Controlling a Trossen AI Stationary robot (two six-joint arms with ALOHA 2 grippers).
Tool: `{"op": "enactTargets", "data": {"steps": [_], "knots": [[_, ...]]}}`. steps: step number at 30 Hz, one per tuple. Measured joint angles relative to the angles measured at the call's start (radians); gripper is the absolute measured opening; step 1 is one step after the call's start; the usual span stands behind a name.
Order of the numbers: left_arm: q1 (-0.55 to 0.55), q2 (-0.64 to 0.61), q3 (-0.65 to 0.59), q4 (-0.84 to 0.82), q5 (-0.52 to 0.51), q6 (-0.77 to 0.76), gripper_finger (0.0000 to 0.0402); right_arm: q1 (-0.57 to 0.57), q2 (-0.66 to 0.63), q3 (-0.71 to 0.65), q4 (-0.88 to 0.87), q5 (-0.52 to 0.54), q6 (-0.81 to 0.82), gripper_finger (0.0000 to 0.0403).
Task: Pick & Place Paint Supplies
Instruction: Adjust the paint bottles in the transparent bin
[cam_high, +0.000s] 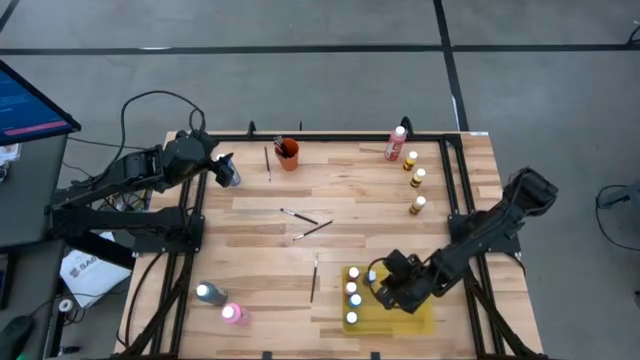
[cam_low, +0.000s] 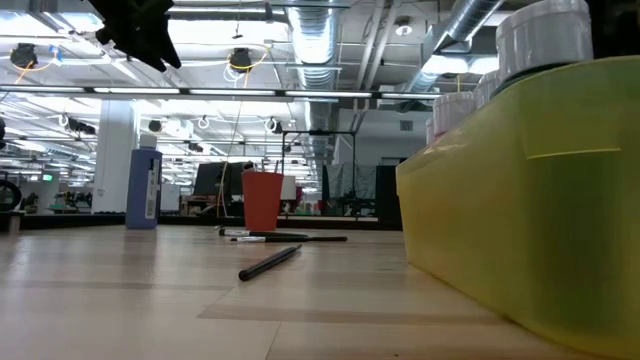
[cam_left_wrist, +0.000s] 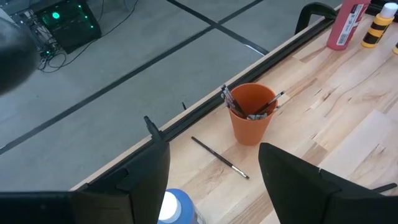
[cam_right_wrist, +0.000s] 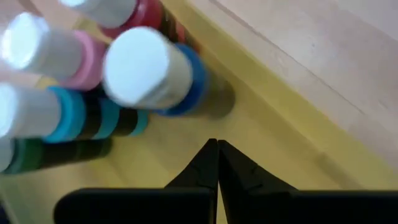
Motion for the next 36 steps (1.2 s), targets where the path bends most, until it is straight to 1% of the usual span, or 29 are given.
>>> {"op": "enactTargets", "data": {"steps": [7,22,28,31,36], "knots": [[0.000,0.000,0.000,0.000,0.000,0.002,0.0237,-0.068,0.039,0.000,0.106,-0.012,-0.123,0.0000],[0.000,0.000,0.000,0.000,0.000,0.002,0.0237,-0.150,0.046,0.000,0.155,-0.009,-0.258,0.0000],[0.000,0.000,0.000,0.000,0.000,0.002,0.0237,-0.144,0.044,0.000,0.149,-0.013,-0.233,0.0000],[0.000,0.000,0.000,0.000,0.000,0.002,0.0237,-0.130,0.043,0.000,0.147,-0.032,-0.210,0.0000],[0.000,0.000,0.000,0.000,0.000,0.002,0.0237,-0.085,0.036,0.000,0.113,-0.034,-0.092,0.0000]]}}
